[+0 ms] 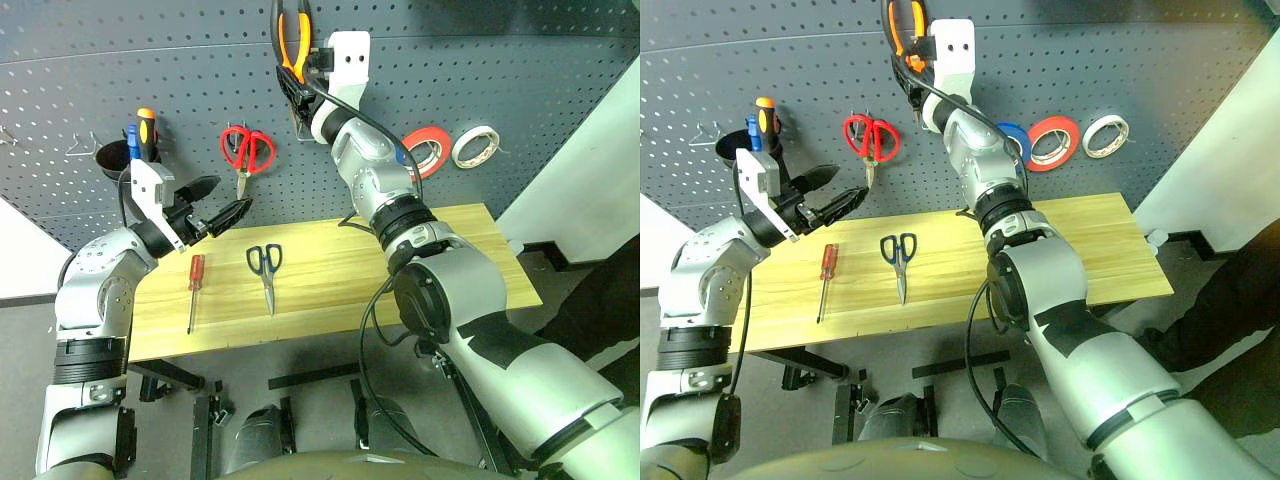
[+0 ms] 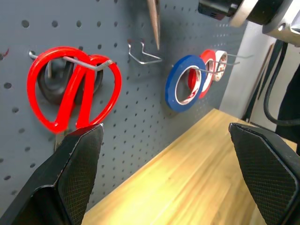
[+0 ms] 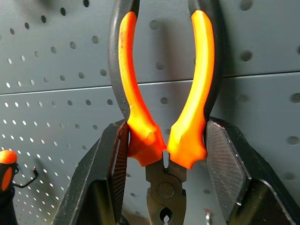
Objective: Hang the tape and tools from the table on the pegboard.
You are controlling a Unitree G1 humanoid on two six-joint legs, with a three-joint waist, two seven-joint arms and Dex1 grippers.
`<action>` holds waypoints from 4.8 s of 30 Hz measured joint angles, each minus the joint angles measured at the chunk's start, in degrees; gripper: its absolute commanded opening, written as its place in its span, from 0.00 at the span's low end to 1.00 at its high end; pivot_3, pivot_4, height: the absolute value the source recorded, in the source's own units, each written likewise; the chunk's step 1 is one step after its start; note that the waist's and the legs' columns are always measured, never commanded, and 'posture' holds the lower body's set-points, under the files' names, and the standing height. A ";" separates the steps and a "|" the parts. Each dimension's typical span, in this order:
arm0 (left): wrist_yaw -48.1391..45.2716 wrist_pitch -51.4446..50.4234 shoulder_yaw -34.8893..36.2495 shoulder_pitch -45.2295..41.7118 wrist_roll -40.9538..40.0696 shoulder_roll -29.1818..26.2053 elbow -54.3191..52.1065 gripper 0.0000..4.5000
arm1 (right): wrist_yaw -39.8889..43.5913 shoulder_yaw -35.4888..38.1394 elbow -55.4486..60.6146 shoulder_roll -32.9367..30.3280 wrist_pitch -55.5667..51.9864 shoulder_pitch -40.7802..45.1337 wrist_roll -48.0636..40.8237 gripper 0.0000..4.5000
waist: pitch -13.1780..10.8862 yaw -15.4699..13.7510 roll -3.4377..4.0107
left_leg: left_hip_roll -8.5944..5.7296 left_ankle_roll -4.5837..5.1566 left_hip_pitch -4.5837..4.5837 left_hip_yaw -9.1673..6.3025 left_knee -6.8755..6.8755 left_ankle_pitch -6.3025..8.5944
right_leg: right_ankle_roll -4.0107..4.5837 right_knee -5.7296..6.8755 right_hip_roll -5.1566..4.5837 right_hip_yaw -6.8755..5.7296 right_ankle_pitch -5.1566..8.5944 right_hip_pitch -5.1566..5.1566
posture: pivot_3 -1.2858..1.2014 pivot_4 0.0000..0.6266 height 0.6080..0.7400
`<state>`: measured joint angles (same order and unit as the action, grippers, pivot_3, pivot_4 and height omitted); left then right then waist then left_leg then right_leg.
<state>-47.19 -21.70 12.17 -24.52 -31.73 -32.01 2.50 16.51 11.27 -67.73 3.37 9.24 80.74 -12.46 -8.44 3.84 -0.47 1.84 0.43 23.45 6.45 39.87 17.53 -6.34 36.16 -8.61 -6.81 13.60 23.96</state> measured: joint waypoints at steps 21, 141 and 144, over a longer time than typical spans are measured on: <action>0.58 -4.34 -2.56 0.93 0.60 0.39 -3.06 1.00 | -6.87 0.24 -2.25 -2.54 0.52 0.05 2.36 0.46 | -1.37 -1.33 0.42 | 0.00 0.00 0.00 -0.08 0.01 0.00 | 0.01 -0.03 0.00 0.00 0.01 -0.05 | 0.54 0.32 1.00; 49.87 -26.23 -9.53 -5.64 28.39 31.65 7.81 0.15 | 55.33 -20.24 32.66 -36.52 -16.20 -33.91 5.48 1.00 | -11.93 -2.76 0.01 | 0.09 0.21 0.09 -0.08 0.02 0.12 | 0.01 -0.16 -0.29 -0.08 0.00 0.04 | 0.48 0.53 1.00; 44.64 -22.86 -10.84 -1.90 27.32 29.35 5.16 0.15 | 55.32 -19.56 31.56 -36.40 -16.24 -32.90 5.27 1.00 | -11.93 -2.67 0.01 | 0.10 0.20 0.16 -0.05 0.03 0.11 | 0.00 -0.15 -0.28 -0.08 -0.01 0.12 | 0.48 0.49 1.00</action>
<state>-2.55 -44.57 1.33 -26.42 -4.40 -2.67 7.66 71.83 -8.29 -36.17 -33.03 -7.00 47.84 -7.19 -20.37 1.18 -0.47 1.94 0.62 23.60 6.40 39.90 17.64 -6.34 36.01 -8.90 -6.89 13.60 24.09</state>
